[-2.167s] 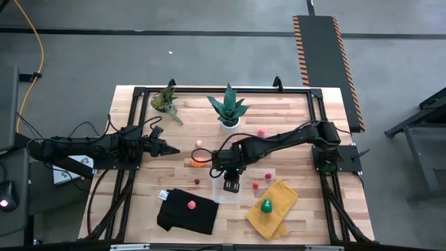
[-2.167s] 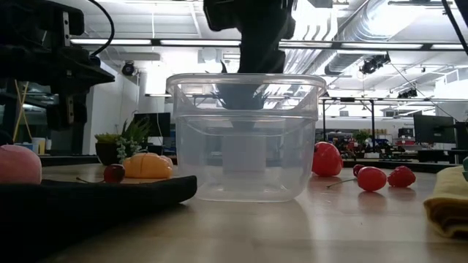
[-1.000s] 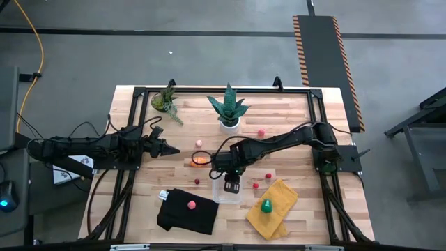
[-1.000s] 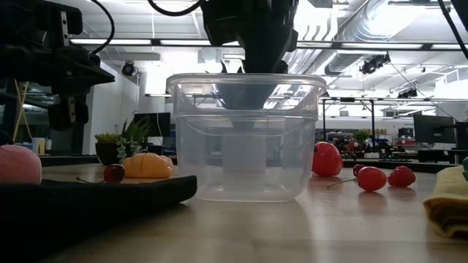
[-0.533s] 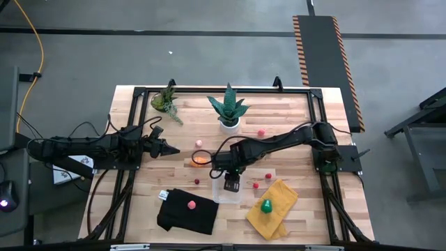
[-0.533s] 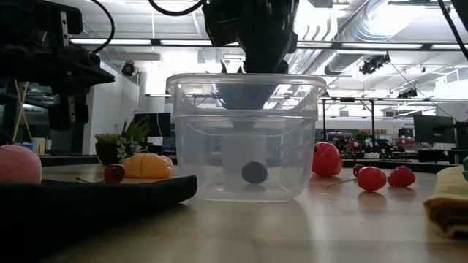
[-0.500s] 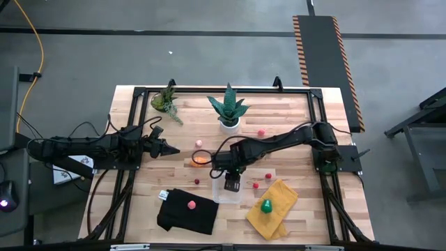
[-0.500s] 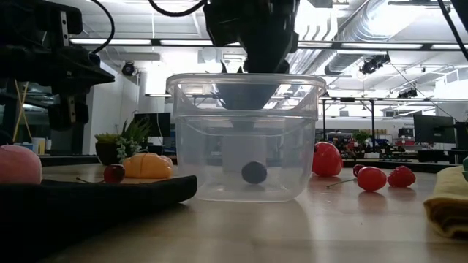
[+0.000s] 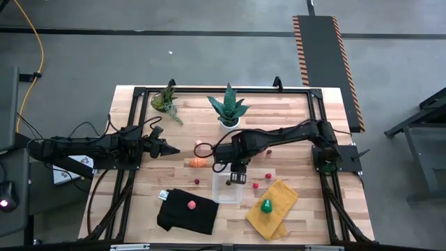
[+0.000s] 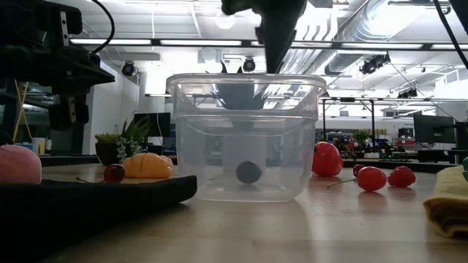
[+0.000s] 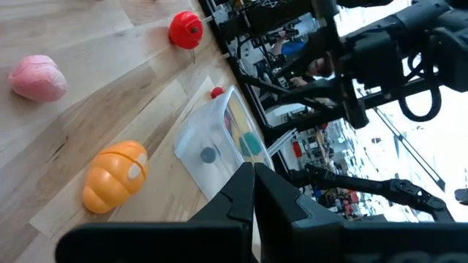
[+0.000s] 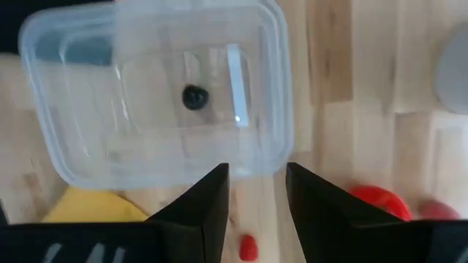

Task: Pick and placing Produce into tupperware
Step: Put the raspberry into the transparent container

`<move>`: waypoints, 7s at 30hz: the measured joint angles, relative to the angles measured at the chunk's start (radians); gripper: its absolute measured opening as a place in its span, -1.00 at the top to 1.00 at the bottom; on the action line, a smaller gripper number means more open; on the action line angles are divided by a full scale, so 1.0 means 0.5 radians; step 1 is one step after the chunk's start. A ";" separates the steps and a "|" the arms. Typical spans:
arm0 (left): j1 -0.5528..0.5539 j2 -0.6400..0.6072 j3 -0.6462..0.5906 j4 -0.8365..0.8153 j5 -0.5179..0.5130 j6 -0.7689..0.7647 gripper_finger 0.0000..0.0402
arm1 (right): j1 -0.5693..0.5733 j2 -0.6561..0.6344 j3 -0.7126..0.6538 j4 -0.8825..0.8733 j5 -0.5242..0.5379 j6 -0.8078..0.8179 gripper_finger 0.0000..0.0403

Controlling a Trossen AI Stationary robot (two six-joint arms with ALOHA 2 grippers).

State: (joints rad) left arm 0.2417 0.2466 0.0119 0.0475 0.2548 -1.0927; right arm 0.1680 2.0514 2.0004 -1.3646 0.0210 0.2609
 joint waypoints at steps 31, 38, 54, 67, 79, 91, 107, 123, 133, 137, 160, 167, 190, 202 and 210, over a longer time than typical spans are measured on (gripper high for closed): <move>0.000 0.000 0.000 0.001 0.000 0.027 1.00 | 0.142 -1.200 -0.581 -0.136 0.714 0.968 0.52; 0.000 0.000 0.000 0.001 0.000 0.027 1.00 | 0.284 -1.738 -1.520 0.618 0.612 1.434 0.52; 0.000 0.000 0.000 -0.010 -0.146 -0.076 1.00 | 0.555 -2.130 -2.912 2.205 0.277 1.899 0.52; 0.000 0.001 0.000 -0.028 -0.190 -0.081 1.00 | 0.567 -2.130 -2.929 1.748 0.319 1.418 0.52; 0.000 0.001 0.000 -0.043 -0.288 -0.076 1.00 | 0.489 -2.124 -2.929 1.704 0.180 1.044 0.48; 0.000 0.002 0.000 -0.058 -0.347 -0.027 1.00 | 0.488 -1.914 -2.835 1.668 0.163 0.577 0.24; 0.000 0.002 0.000 -0.059 -0.361 -0.024 1.00 | 0.488 -1.653 -2.826 1.838 0.254 0.312 0.18; -0.001 0.002 0.000 -0.059 -0.359 -0.024 1.00 | 0.382 -1.363 -2.826 2.008 0.160 0.298 0.18; 0.000 0.002 0.000 -0.058 -0.340 -0.024 1.00 | 0.304 -1.326 -2.826 2.075 0.053 0.246 0.18; 0.000 0.002 0.000 -0.058 -0.339 -0.024 1.00 | 0.304 -1.326 -2.826 2.074 0.053 0.248 0.18; 0.000 0.002 0.000 -0.056 -0.338 -0.014 1.00 | 0.291 -1.251 -2.826 2.117 -0.007 0.246 0.18; -0.001 0.002 0.000 -0.056 -0.339 -0.014 1.00 | 0.291 -1.251 -2.826 2.106 -0.006 0.246 0.32; 0.000 0.002 0.000 -0.056 -0.338 -0.024 1.00 | 0.291 -1.251 -2.750 2.088 -0.005 0.321 0.56; -0.001 0.002 0.000 -0.056 -0.330 -0.037 1.00 | 0.291 -1.251 -2.297 1.539 0.220 0.091 0.57; 0.000 0.002 0.000 -0.054 -0.315 -0.076 1.00 | 0.291 -1.252 -2.083 1.294 0.254 0.088 0.57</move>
State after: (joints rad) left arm 0.2415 0.2477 0.0116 0.0207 0.0975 -1.1306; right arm 0.3138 1.4254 0.9588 -0.7174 0.1482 0.3050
